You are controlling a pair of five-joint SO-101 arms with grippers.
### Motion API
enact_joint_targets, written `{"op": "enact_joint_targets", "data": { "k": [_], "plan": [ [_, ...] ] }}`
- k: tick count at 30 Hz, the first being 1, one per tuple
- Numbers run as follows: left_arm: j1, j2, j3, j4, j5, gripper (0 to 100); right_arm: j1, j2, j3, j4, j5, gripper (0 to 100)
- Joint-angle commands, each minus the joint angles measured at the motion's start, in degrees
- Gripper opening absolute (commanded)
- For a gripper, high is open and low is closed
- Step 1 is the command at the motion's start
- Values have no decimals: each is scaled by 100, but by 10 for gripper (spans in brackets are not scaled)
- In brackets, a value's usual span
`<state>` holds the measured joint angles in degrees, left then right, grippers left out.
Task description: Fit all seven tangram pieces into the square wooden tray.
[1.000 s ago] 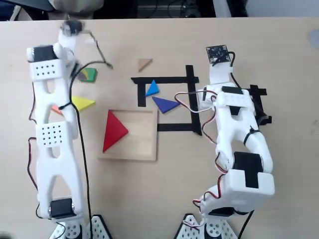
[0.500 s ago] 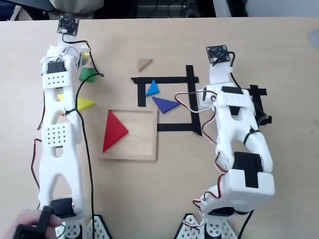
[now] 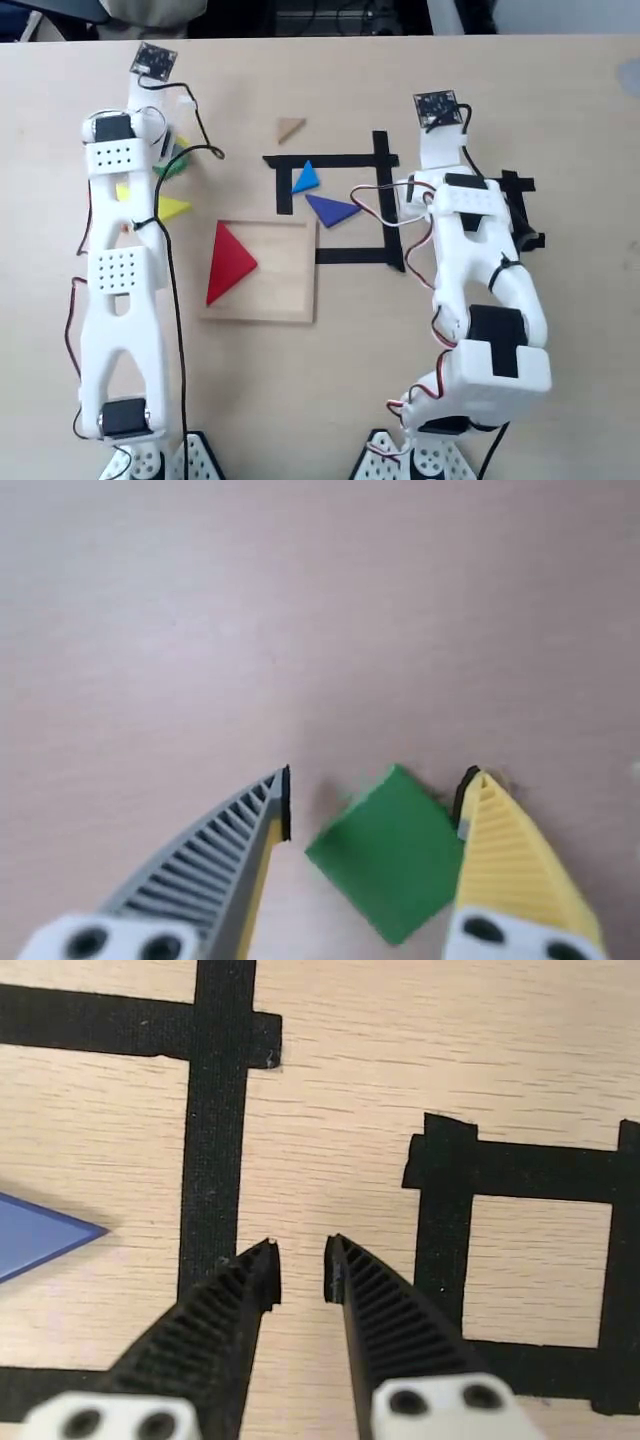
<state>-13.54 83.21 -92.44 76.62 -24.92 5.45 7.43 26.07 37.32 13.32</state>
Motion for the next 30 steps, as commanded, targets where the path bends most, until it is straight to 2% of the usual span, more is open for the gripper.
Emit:
{"op": "enact_joint_targets", "data": {
  "k": [1,5,11,14,18,21,23,27,30],
  "plan": [
    [-101,-141,-303,1415,-642,282,-105,-13,-154,-114,35,92],
    [-207,-352,-303,2382,-1169,281,-105,-13,-154,-114,35,92],
    [-637,-1222,-303,2391,-1222,281,-105,-13,-154,-114,35,92],
    [-664,-1662,-268,1705,-1108,281,-105,-13,-154,-114,35,92],
    [-637,-1697,-242,360,-457,281,-105,-13,-154,-114,35,92],
    [-585,-1371,251,-756,26,281,-105,-13,-154,-114,35,92],
    [-558,-1037,620,-1231,-18,281,-105,-13,-154,-114,35,92],
    [-514,-501,848,-1301,-211,281,-105,-13,-154,-114,35,92],
    [-488,-457,497,-598,-229,281,-105,-13,-154,-114,35,92]
  ]
}}
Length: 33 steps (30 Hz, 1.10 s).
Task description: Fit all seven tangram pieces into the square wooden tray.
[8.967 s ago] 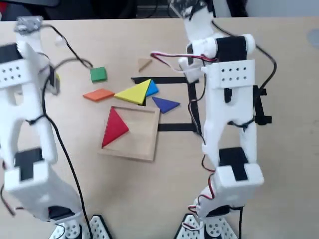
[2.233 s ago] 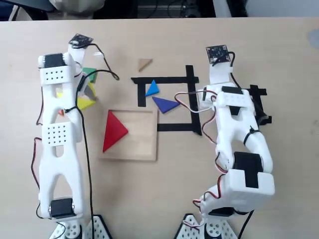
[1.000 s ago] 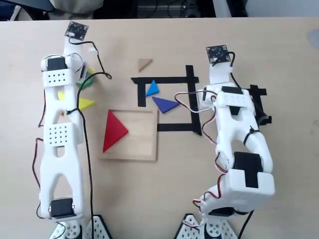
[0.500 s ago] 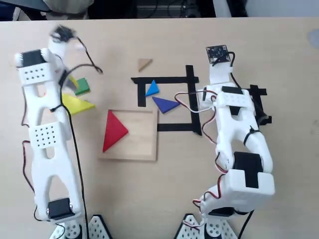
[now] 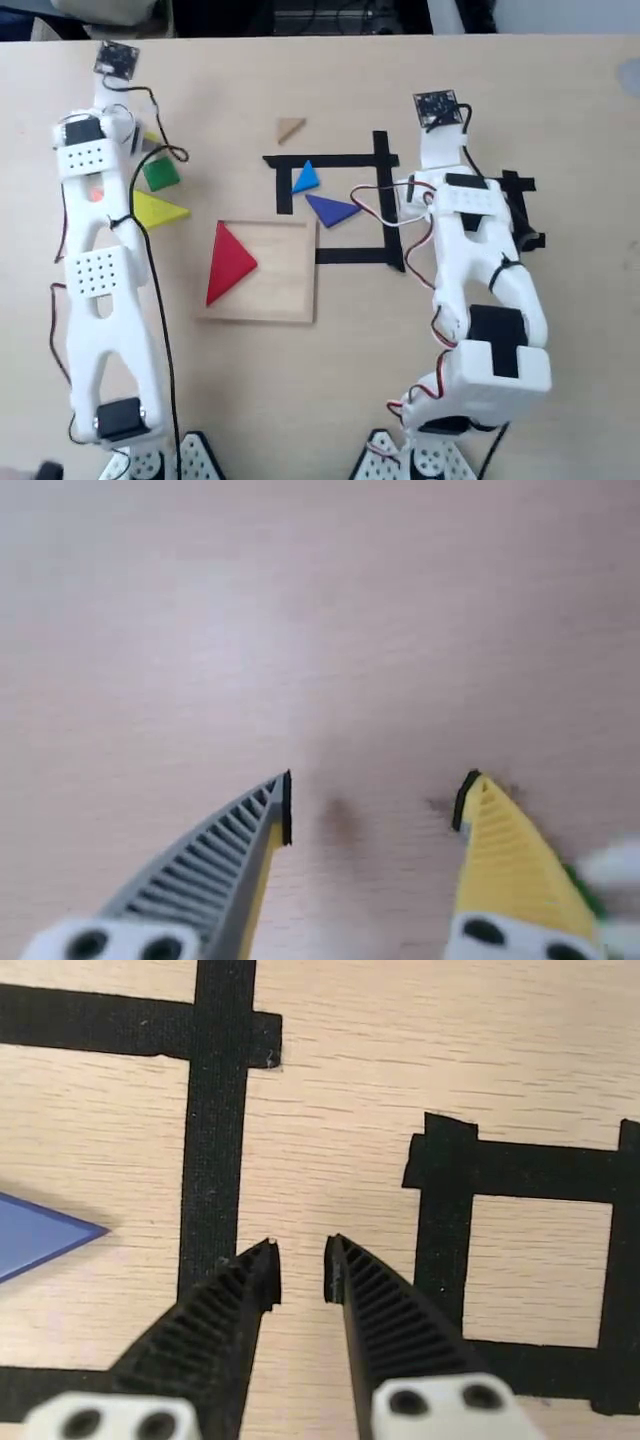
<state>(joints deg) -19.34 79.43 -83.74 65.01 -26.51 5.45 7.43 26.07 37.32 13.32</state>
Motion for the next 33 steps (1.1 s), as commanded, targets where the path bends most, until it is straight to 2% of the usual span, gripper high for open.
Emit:
{"op": "enact_joint_targets", "data": {
  "k": [1,4,9,13,19,26,29,33],
  "plan": [
    [101,-79,-532,888,-79,281,-105,-13,-154,-114,35,92],
    [84,-44,-1191,1820,-97,281,-105,-13,-154,-114,35,92],
    [75,-79,-1182,2927,-818,281,-105,-13,-154,-114,35,92],
    [66,-88,-1191,3516,-879,281,-105,-13,-154,-114,35,92],
    [-66,-730,-1191,3560,-888,281,-105,-13,-154,-114,35,92],
    [-127,-2901,-1112,3596,-835,282,-105,-13,-154,-114,35,92],
    [-321,-3631,-321,3604,-809,284,-105,-13,-154,-114,35,92],
    [-426,-4738,1789,3604,-1108,282,-105,-13,-154,-114,35,92]
  ]
}}
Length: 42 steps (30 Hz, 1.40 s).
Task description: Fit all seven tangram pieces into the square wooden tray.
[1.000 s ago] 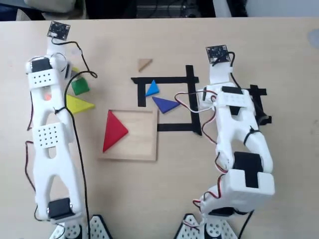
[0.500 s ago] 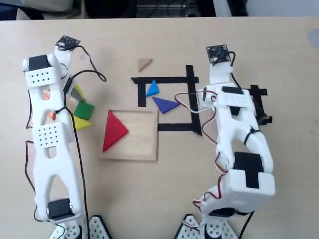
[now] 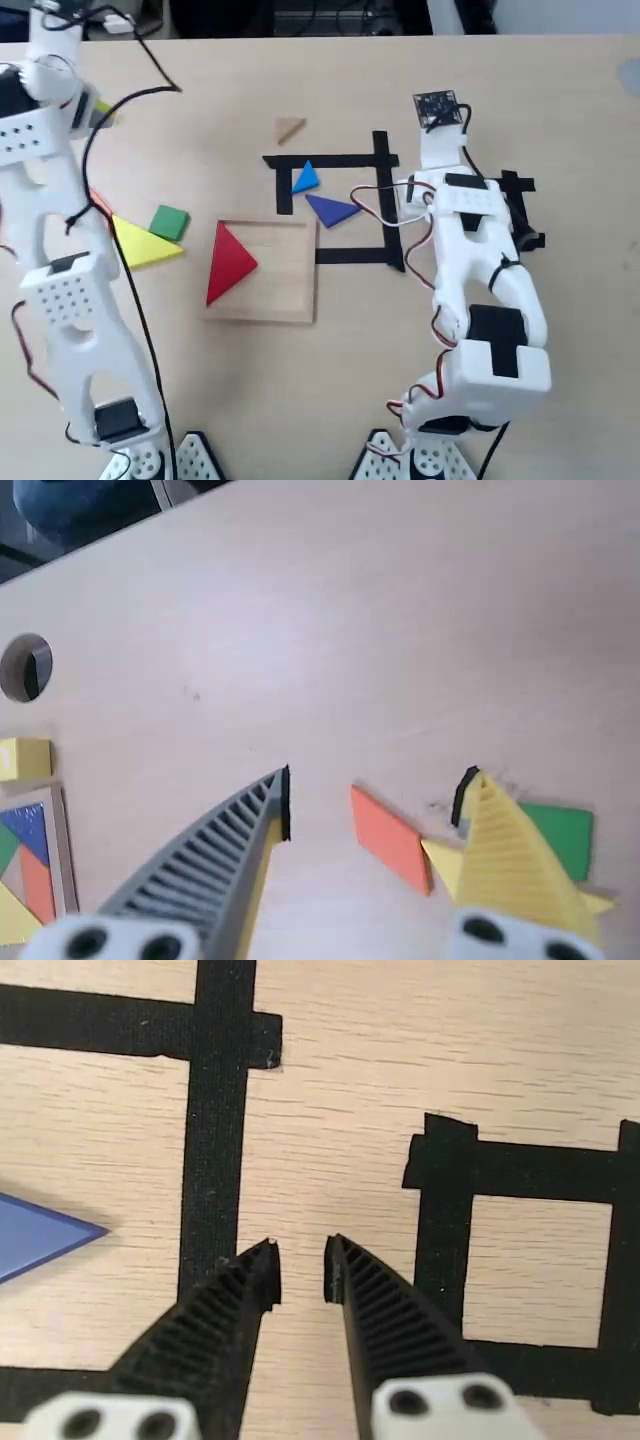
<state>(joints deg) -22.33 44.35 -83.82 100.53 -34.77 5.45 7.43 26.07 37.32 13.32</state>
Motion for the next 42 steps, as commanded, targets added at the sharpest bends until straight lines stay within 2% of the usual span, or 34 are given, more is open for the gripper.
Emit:
{"op": "enact_joint_targets", "data": {
  "k": [1,4,7,9,14,18,23,27,33,35,39,42],
  "plan": [
    [-127,-1565,2413,53,-422,282,-105,-13,-154,-114,35,92],
    [-180,-2743,4057,35,-730,282,-105,-13,-154,-114,35,92],
    [-690,-3789,5429,-105,-1073,282,-105,-13,-154,-114,35,92],
    [-1235,-4255,6255,-607,-1248,282,-105,-13,-154,-114,35,92],
    [-2299,-4633,8242,-2585,-1248,282,-105,-13,-154,-114,35,92],
    [-2334,-4897,8593,-2901,-1248,282,-202,-13,-136,-114,35,92],
    [-1464,-5073,8585,-2910,-1240,282,-273,-13,-119,-88,35,92],
    [-840,-4826,8620,-2971,-607,281,-246,-13,-119,-105,35,92],
    [215,-4308,8593,-4703,-18,281,-246,-13,-127,-105,35,92],
    [558,-4088,8549,-5011,220,281,-246,-13,-127,-105,35,92],
    [1525,-3587,8330,-5046,1116,281,-246,-13,-127,-105,35,92],
    [1938,-2998,8198,-5222,2031,281,-246,-13,-127,-105,35,92]
  ]
}}
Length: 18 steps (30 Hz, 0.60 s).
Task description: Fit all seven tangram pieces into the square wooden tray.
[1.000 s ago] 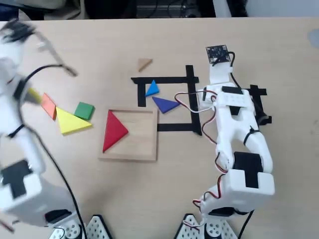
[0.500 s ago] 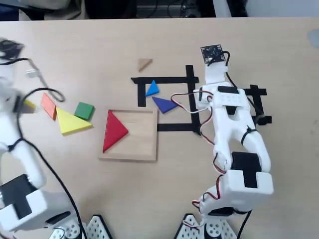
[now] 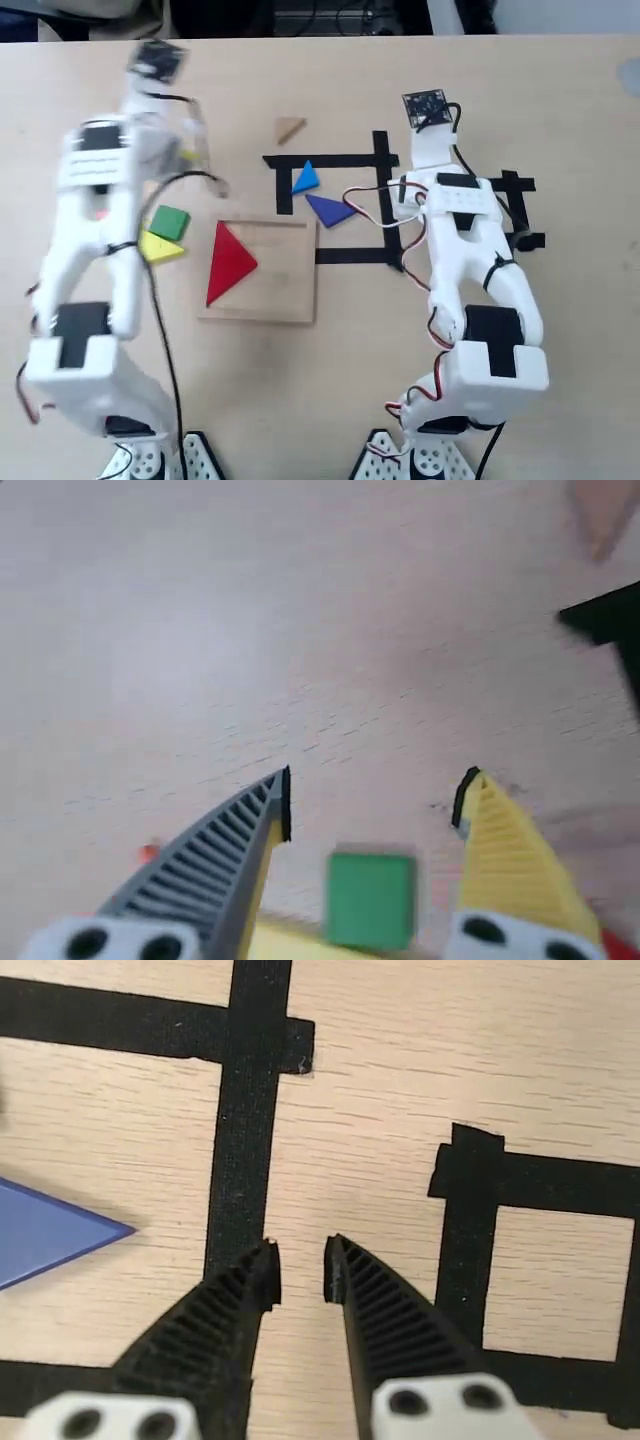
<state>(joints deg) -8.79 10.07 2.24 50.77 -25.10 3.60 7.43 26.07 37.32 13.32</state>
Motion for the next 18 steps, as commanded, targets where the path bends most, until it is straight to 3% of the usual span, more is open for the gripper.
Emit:
{"op": "enact_joint_targets", "data": {
  "k": [1,7,14,18],
  "plan": [
    [655,659,-453,-360,1301,281,-62,-13,-127,-105,35,92],
    [927,1626,-699,-853,2444,281,-62,-13,-145,-114,35,92],
    [1235,545,-963,1196,2488,281,-97,-13,-163,-132,44,92],
    [1077,-26,-910,1310,2505,281,-299,-13,-233,-167,26,92]
  ]
}}
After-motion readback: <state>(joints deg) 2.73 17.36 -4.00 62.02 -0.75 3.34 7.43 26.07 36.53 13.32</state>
